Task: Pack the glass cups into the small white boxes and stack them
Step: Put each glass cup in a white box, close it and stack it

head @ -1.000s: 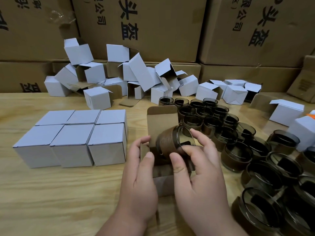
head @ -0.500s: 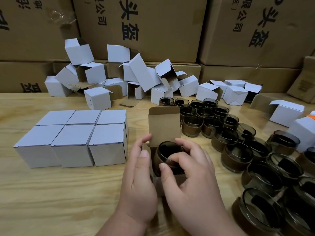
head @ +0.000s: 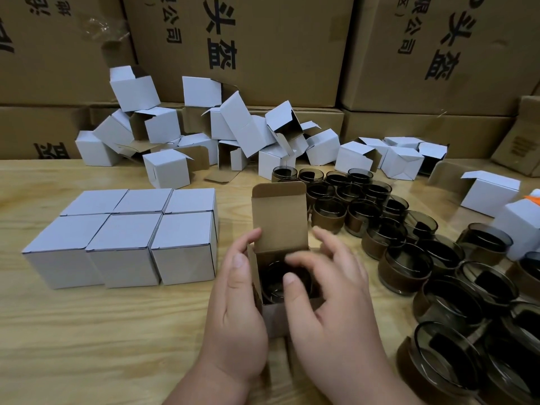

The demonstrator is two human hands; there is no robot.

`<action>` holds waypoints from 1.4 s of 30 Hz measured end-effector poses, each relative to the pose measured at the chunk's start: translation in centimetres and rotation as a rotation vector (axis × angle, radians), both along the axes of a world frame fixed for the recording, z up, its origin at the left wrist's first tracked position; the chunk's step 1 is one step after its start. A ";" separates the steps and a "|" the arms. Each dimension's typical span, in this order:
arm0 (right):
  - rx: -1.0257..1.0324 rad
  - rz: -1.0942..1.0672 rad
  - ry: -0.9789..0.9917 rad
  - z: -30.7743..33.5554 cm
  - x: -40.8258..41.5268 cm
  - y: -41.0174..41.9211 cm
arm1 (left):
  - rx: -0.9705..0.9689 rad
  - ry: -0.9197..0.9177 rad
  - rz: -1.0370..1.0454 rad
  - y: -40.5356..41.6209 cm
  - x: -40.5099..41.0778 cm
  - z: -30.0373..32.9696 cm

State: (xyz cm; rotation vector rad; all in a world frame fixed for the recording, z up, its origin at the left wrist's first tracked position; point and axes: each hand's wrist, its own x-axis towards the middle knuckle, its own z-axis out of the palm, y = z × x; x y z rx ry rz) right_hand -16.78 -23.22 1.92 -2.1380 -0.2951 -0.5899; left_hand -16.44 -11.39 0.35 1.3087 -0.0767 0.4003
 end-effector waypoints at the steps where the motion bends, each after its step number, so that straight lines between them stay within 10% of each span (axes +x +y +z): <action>1: 0.066 -0.025 -0.012 0.1 0.0 -0.1 | 0.028 -0.007 0.018 0.0 0.0 0.0; 16: 0.984 0.037 0.404 0.0 1.2 0.0 | 0.124 0.055 0.055 -0.2 0.3 0.5; 42: 0.941 0.242 0.363 -0.3 1.5 -0.4 | 0.248 0.037 0.067 -0.2 0.3 0.6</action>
